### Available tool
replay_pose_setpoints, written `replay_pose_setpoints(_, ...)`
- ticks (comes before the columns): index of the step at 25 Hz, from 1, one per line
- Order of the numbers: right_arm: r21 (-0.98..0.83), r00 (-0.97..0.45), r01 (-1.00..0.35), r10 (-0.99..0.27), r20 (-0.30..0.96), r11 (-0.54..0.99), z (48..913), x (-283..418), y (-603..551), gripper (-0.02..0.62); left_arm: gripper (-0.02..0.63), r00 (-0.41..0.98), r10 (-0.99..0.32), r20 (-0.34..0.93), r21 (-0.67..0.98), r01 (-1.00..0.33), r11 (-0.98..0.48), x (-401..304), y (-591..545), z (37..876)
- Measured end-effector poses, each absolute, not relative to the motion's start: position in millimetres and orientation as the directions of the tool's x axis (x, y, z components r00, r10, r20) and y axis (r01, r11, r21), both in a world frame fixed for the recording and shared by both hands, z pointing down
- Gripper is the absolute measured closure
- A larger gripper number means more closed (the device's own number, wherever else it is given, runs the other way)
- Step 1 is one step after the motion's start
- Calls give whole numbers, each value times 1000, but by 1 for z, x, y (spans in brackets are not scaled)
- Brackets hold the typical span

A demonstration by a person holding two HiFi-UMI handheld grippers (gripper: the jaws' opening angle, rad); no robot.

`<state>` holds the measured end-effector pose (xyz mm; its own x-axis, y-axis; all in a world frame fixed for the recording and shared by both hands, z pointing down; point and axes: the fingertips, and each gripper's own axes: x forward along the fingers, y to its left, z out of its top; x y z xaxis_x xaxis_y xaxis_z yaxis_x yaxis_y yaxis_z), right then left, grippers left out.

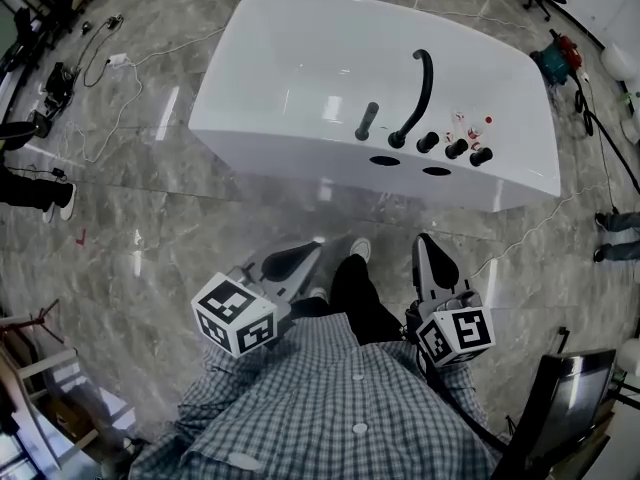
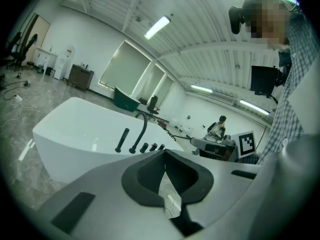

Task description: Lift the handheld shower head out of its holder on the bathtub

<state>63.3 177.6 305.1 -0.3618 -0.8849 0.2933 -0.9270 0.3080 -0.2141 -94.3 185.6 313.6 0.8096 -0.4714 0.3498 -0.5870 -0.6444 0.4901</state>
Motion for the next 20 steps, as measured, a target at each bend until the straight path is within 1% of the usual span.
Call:
replay_pose_setpoints(14,-223,-438,-894,-863,252,389,298,148,50,580,597,759,-550,349,451,-651,-611,-8,61,297)
replay_pose_setpoints(18,-241,-460,-883,-846,269,404,305,170,26,580,597,732,-582,354,449,-679,-580,13,46,297)
replay_pose_setpoints(20,-252,-476,-874,-835,277,415,306,169,14,580,597,725,-582,369,449,-687,-571,12,43,299)
